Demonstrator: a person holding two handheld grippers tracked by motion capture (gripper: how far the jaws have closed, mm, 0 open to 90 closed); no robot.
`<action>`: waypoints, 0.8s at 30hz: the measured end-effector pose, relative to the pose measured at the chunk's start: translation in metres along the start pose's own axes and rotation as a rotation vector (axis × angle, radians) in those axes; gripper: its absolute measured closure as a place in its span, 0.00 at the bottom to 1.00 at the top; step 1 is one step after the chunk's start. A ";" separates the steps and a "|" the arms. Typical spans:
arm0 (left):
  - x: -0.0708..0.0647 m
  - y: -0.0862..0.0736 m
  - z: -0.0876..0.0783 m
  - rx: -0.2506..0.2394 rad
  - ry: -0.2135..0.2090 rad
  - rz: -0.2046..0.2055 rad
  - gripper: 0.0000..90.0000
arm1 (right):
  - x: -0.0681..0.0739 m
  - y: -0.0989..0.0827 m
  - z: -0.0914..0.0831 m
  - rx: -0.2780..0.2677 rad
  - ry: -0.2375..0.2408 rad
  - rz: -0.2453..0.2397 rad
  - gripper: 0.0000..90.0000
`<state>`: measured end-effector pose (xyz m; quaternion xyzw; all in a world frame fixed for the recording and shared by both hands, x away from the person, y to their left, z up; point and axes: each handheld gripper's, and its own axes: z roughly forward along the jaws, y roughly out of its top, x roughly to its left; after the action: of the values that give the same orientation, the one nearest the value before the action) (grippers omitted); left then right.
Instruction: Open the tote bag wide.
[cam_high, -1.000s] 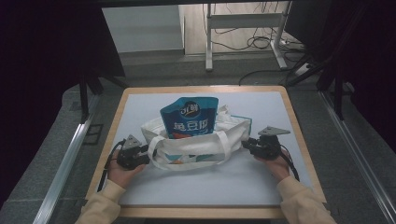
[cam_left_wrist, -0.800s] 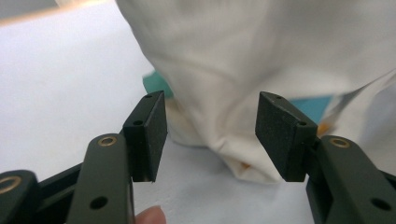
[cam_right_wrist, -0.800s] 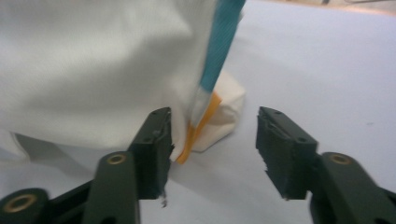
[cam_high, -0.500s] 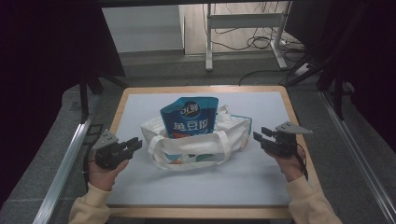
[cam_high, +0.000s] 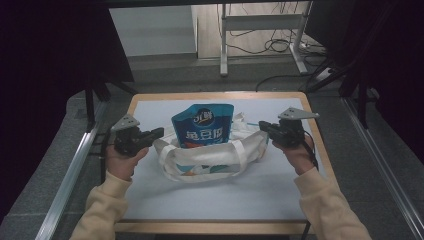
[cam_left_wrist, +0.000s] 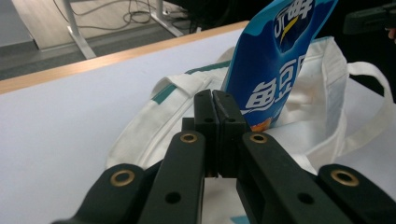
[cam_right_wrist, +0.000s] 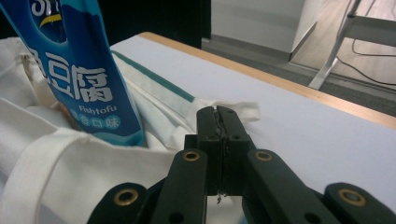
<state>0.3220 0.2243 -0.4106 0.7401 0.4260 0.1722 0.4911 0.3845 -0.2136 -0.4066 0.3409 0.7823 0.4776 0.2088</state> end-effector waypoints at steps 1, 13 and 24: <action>0.000 -0.001 0.003 0.012 0.000 0.004 0.99 | 0.002 0.001 0.008 0.015 0.009 -0.005 0.98; 0.006 -0.023 0.017 0.096 -0.006 -0.014 0.99 | 0.003 -0.013 0.023 0.055 0.022 0.005 0.98; 0.009 -0.054 0.028 0.179 -0.006 -0.033 0.99 | 0.008 -0.036 0.029 0.093 0.033 -0.012 0.99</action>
<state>0.3210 0.2234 -0.4725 0.7743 0.4503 0.1230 0.4273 0.3856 -0.2018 -0.4519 0.3377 0.8089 0.4452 0.1827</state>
